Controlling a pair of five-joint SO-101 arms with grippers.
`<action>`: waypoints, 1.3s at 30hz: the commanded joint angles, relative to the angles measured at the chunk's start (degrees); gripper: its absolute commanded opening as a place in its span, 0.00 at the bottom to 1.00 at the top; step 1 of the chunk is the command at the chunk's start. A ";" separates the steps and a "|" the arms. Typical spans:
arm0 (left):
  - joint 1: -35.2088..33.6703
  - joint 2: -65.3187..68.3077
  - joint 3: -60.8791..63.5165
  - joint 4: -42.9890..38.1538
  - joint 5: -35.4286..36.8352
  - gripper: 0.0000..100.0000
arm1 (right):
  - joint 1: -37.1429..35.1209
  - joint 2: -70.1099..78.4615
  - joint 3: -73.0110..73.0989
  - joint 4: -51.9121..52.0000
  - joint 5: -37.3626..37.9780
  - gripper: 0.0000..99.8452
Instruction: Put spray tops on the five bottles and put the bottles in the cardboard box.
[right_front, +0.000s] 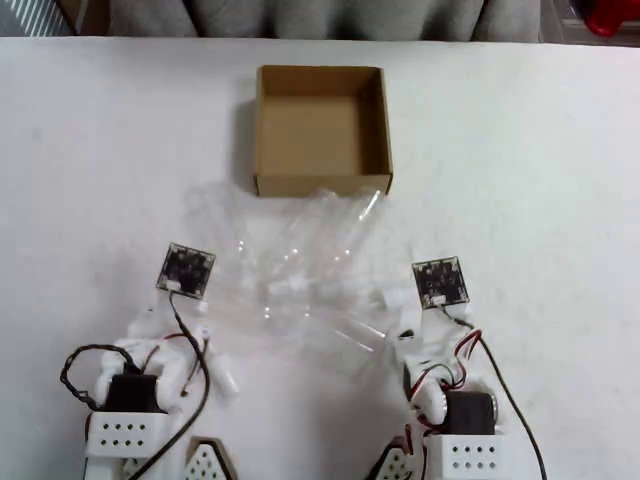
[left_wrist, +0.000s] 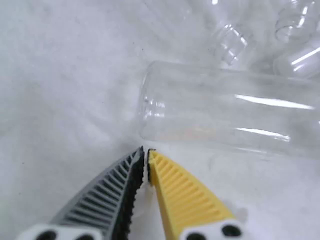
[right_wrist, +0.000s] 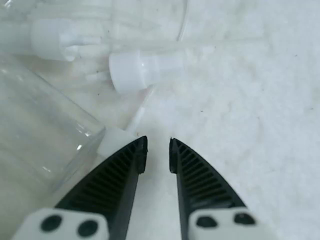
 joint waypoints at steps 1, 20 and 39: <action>0.57 -0.75 -0.79 -1.41 -0.62 0.02 | 0.48 0.40 0.53 0.22 0.26 0.05; 0.48 -0.75 -0.88 -1.32 -0.70 0.02 | -5.76 0.40 0.53 0.22 0.53 0.05; 2.77 -0.84 -15.03 -2.90 3.08 0.02 | -5.93 0.40 0.53 0.22 0.70 0.05</action>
